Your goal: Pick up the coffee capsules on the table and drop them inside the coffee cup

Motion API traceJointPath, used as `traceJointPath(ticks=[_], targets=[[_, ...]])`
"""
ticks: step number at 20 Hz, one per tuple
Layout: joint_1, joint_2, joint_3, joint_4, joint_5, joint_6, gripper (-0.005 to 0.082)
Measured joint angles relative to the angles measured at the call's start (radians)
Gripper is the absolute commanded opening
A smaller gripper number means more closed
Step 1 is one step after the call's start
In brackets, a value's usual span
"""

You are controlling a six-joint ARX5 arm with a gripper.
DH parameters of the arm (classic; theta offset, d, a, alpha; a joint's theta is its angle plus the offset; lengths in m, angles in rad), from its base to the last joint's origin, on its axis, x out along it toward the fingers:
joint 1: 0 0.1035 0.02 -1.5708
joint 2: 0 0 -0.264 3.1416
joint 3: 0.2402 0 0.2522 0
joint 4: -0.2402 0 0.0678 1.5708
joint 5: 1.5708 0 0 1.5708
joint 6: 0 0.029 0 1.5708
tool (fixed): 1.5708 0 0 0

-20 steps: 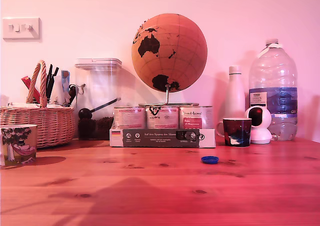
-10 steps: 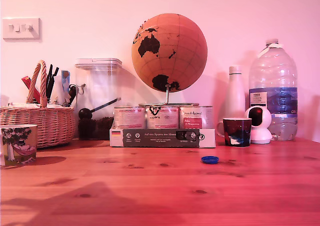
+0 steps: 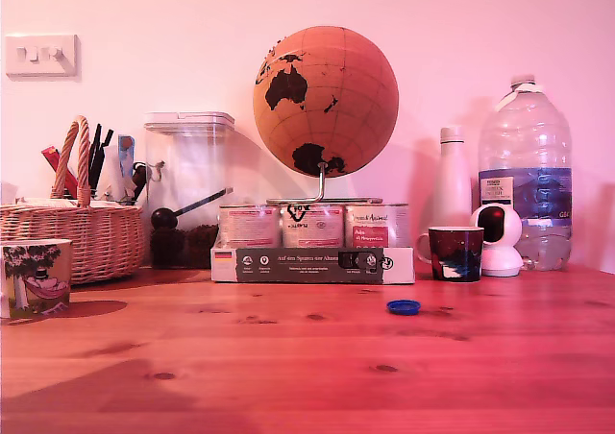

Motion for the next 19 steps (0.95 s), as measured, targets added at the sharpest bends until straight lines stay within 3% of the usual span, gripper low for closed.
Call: traceJointPath(ticks=[7,19], targets=[[0.000,-0.149,-0.124,-0.027,-0.002,-0.072,-0.0024],[0.000,-0.504,-0.143,-0.338,-0.003,-0.096,-0.0024]])
